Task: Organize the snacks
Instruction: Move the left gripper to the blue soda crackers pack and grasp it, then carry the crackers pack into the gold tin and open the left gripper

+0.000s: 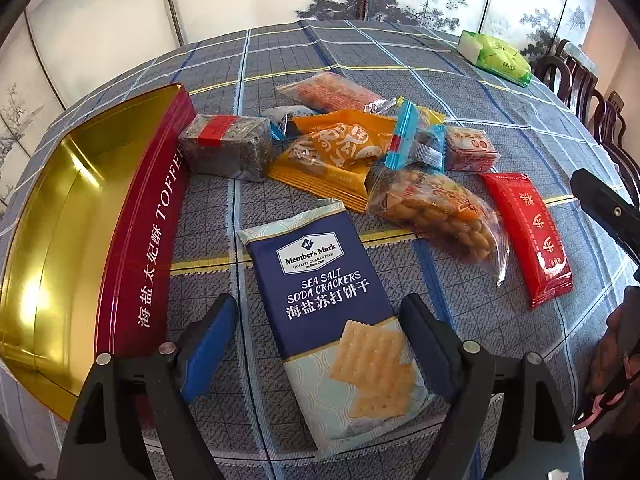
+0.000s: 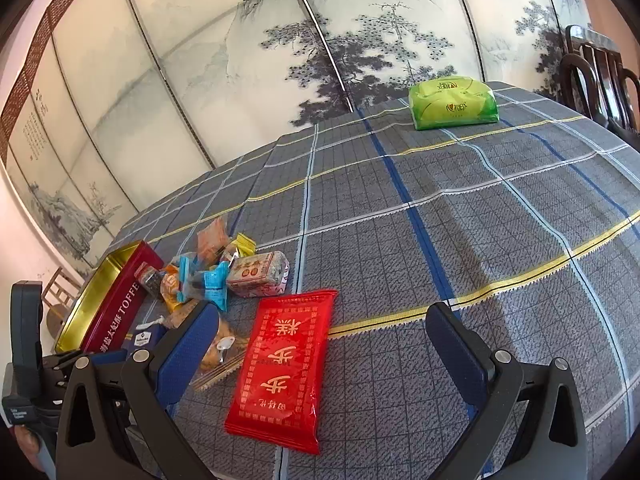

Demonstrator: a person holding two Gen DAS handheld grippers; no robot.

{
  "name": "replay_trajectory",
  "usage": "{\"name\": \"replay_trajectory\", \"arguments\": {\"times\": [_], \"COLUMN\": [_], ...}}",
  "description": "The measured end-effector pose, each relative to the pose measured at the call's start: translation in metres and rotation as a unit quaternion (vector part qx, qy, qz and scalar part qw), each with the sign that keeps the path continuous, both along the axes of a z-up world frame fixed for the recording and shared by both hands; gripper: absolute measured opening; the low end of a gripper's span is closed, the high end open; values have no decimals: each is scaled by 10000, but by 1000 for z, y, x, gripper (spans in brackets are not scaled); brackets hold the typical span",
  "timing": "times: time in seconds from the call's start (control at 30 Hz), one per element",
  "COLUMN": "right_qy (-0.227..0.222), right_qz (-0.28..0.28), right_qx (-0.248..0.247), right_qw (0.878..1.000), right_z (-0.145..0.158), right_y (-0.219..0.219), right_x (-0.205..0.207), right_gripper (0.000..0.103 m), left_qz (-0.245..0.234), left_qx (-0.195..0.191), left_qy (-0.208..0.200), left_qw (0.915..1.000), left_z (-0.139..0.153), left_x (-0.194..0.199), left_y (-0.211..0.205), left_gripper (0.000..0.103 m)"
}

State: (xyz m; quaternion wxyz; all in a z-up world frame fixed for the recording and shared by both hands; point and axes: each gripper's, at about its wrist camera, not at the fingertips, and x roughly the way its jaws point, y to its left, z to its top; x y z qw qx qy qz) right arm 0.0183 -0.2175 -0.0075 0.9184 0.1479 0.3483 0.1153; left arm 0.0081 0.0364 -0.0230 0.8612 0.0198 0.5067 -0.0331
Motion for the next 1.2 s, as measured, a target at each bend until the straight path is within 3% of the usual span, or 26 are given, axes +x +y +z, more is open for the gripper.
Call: {"name": "replay_trajectory", "arguments": {"times": [0.17,0.33,0.4,0.47,0.63,0.77,1.2], "right_qy": [48,95,106,129,207,260,410], "right_qz": [-60,-48,-55,-73,-109,-170,-283], "right_qx": [103,124,138,140,170,232,213], "right_qw": [9999,9999,9998,9998,9996,9992,9985], "right_z": [-2,-3,-4,-5,-7,-9,-12], "right_y": [-4,-7,-7,-6,-9,-13,-15], "right_x": [1,3,3,4,7,8,11], "right_gripper": [103,103,103,103,103,103,103], "left_qz": [-72,-8,-17,-161,-377,-339,-578], "left_qx": [-18,-15,-37,13,480,173,503], "left_qy": [-119,-196,-281,-492,-741,-804,-1552], "left_qw": [9999,9998,9996,9987,9954,9960,9849], "left_z": [-3,-4,-3,2,5,16,77], "left_x": [1,0,-3,-9,-21,-34,-70], "left_y": [-3,-3,-4,-10,-25,-23,-42], "left_gripper": [95,96,90,50,46,46,46]}}
